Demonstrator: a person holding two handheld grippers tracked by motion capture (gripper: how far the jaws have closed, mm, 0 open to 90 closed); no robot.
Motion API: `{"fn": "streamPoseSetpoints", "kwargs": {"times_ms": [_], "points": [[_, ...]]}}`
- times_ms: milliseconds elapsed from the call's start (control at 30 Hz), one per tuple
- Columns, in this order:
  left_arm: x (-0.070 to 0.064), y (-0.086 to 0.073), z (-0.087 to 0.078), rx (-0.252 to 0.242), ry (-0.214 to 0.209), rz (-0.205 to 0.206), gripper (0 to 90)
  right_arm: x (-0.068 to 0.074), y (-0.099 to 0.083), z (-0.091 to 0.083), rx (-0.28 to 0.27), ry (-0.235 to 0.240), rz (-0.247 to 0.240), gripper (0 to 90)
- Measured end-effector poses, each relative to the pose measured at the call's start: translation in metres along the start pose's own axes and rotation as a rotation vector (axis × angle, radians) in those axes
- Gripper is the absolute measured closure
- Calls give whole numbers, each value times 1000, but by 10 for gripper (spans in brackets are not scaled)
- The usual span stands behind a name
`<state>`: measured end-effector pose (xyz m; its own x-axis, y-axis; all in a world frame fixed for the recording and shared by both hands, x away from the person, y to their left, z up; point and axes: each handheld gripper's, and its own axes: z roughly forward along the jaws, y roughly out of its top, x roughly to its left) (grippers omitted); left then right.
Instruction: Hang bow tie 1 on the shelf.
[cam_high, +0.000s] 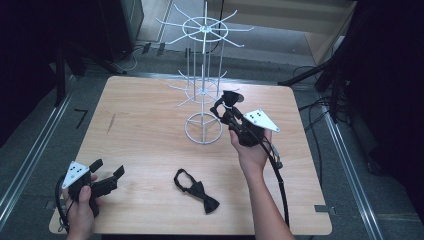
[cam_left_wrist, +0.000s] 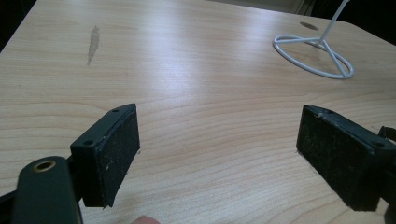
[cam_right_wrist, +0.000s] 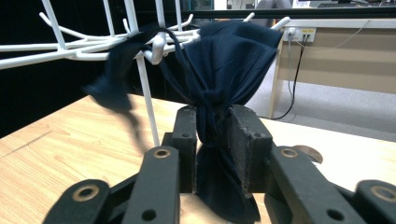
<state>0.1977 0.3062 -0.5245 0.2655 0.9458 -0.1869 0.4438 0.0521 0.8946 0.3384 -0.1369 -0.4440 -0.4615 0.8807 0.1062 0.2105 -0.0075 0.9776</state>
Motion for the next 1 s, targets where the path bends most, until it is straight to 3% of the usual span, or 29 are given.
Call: {"fn": "streamPoseSetpoints", "kwargs": {"times_ms": [233,567,1000], "points": [[0,0,0,1,0,0,141,-3,-5,-4,-1,-5,13,589],[0,0,0,1,1,3,141,-6,-10,-22,0,-7,-13,563],[0,0,0,1,4,2,141,-2,-22,-50,-7,27,-33,556]]}}
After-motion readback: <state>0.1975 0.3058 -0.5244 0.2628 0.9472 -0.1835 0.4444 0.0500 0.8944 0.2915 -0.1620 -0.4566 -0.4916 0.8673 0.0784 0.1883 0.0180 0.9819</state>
